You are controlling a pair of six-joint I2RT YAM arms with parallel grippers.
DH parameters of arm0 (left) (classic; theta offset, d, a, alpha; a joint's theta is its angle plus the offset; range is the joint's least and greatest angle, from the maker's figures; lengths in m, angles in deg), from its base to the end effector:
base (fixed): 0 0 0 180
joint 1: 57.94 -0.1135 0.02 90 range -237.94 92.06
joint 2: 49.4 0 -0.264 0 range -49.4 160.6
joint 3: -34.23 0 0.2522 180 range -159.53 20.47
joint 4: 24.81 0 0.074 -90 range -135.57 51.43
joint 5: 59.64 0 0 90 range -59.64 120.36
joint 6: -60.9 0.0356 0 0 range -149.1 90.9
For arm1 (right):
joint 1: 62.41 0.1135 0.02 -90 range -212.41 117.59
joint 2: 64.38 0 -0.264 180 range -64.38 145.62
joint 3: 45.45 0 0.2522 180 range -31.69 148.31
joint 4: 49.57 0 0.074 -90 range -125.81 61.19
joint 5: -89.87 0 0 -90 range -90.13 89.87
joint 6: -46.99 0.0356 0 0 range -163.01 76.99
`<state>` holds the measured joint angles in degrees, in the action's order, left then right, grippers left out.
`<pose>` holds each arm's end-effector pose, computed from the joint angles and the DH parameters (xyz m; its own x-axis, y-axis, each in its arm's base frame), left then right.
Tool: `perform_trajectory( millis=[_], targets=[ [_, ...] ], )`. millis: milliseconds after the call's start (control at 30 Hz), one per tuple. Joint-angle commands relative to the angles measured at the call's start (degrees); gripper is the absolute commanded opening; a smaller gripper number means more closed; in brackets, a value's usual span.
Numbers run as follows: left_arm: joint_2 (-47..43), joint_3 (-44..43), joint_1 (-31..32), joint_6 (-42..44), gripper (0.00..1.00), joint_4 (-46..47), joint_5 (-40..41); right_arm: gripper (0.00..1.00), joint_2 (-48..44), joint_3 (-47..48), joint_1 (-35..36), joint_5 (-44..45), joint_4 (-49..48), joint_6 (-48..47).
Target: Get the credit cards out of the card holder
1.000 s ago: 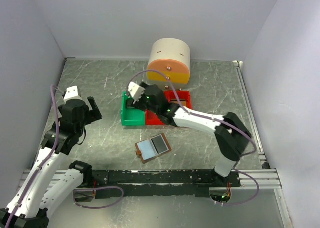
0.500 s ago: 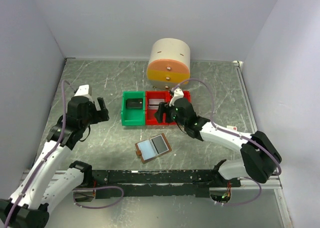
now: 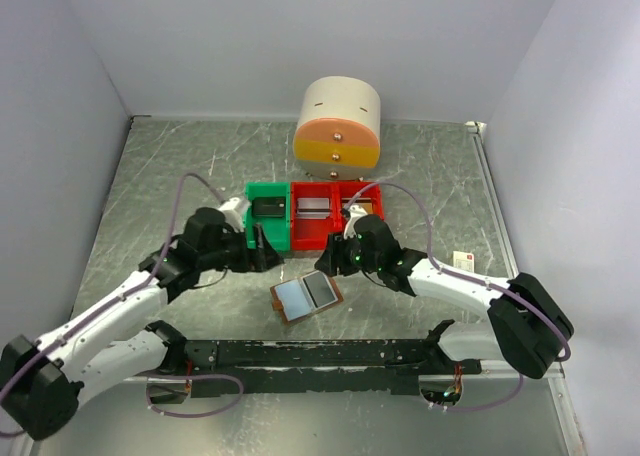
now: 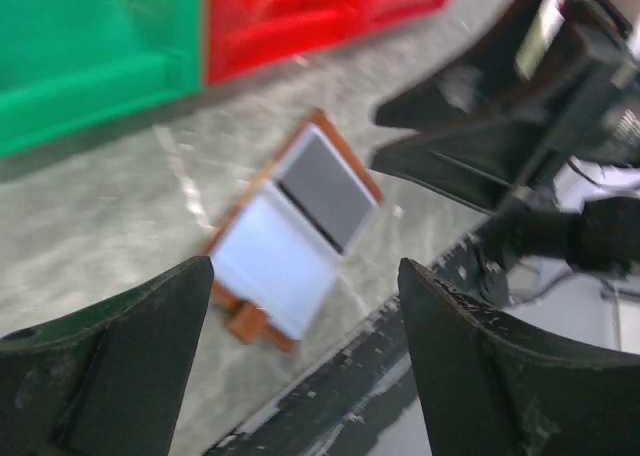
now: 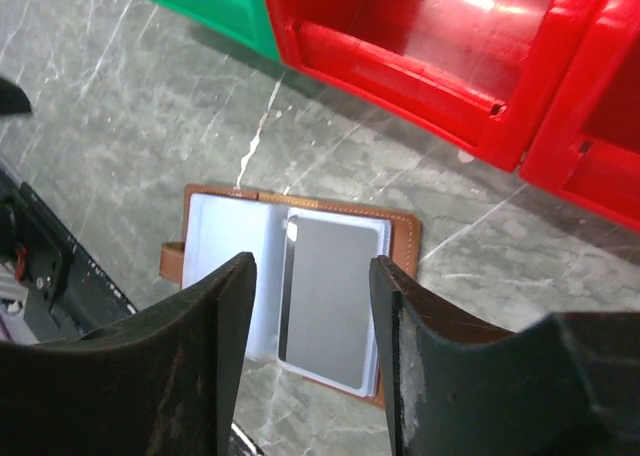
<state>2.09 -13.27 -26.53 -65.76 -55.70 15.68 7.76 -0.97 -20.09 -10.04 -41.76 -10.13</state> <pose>0.1627 -0.1099 0.2405 -0.7985 -0.1892 -0.5716 0.2554 0.7533 -0.6061 0.1816 0.1737 0.1844 -0.7766 0.0161 -0.6297 -0.4111 0.7445 0.5260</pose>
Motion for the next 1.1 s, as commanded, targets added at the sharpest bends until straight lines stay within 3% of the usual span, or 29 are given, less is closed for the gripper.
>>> perform_trajectory(
  millis=[0, 267, 533, 933, 1067],
  targets=[
    [5.2, -1.3, 10.4, -7.3, 0.82, 9.3, 2.3, 0.47, 0.2, 0.1, -0.8, -5.4, 1.6, -2.6],
    [14.9, 0.3, 20.2, -14.5, 0.74, 16.6, 7.5, 0.36, 2.6, -2.4, -2.5, -10.8, -0.9, -3.7],
    [26.1, -2.5, 26.4, -18.6, 0.62, 20.4, 10.0, 0.35, 3.2, -4.9, -4.8, -15.5, -3.1, -4.6],
    [27.5, 0.9, 27.4, -21.7, 0.54, 21.0, 17.3, 0.3, 9.3, -6.4, -6.5, -20.7, -8.3, -3.4],
    [29.6, 1.5, 27.4, -23.1, 0.52, 21.8, 17.3, 0.29, 11.8, -5.4, -6.6, -17.6, -5.7, -3.9]
  ],
)
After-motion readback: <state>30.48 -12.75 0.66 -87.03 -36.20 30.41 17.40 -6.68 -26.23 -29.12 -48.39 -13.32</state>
